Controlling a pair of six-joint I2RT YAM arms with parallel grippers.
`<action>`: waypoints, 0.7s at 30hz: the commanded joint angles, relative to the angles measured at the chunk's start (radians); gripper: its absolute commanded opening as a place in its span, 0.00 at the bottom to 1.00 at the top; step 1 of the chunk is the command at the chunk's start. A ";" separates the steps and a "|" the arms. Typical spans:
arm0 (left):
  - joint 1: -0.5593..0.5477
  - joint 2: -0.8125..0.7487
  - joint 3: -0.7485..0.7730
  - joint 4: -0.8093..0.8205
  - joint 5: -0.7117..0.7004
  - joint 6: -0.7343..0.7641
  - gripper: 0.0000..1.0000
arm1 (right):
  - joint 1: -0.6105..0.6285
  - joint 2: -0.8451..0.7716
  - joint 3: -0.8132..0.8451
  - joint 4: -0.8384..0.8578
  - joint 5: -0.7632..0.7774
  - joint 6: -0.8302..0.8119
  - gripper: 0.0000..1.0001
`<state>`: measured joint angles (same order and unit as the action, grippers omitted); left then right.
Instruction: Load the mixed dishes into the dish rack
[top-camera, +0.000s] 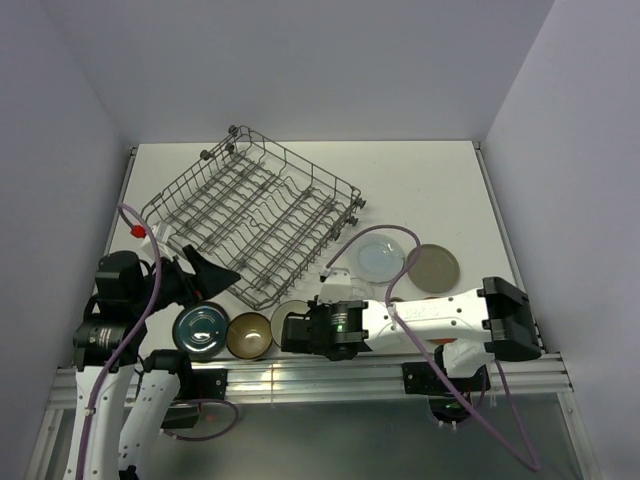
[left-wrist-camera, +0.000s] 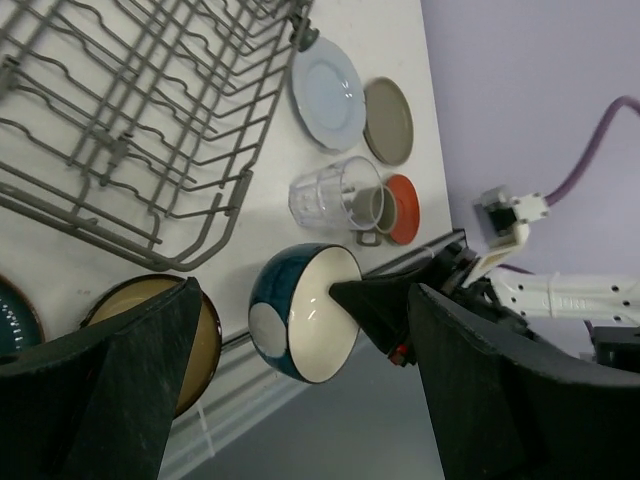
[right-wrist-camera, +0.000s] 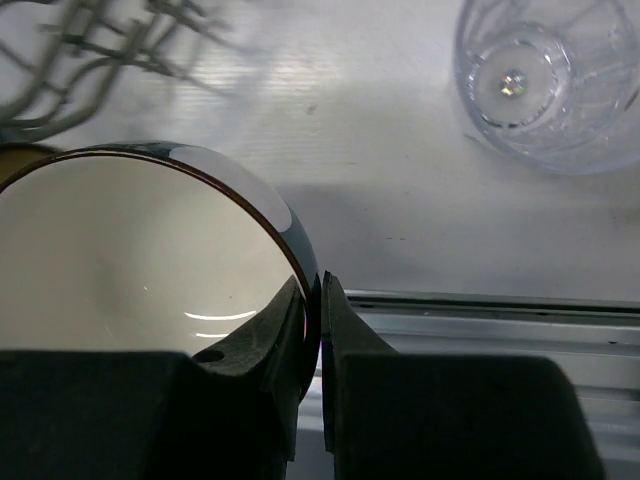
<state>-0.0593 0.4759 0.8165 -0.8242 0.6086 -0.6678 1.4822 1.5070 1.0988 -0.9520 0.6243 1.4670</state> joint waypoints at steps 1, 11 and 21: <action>0.006 0.041 -0.013 0.082 0.124 0.047 0.91 | 0.015 -0.097 0.114 -0.059 0.143 -0.066 0.00; -0.138 0.145 0.021 0.141 0.091 0.036 0.94 | -0.019 -0.114 0.306 -0.031 0.178 -0.309 0.00; -0.369 0.175 -0.045 0.338 0.066 -0.096 0.99 | -0.053 -0.129 0.334 0.027 0.167 -0.399 0.00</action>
<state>-0.4084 0.6544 0.7872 -0.6044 0.6582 -0.7204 1.4349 1.4124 1.3895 -0.9943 0.7261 1.0962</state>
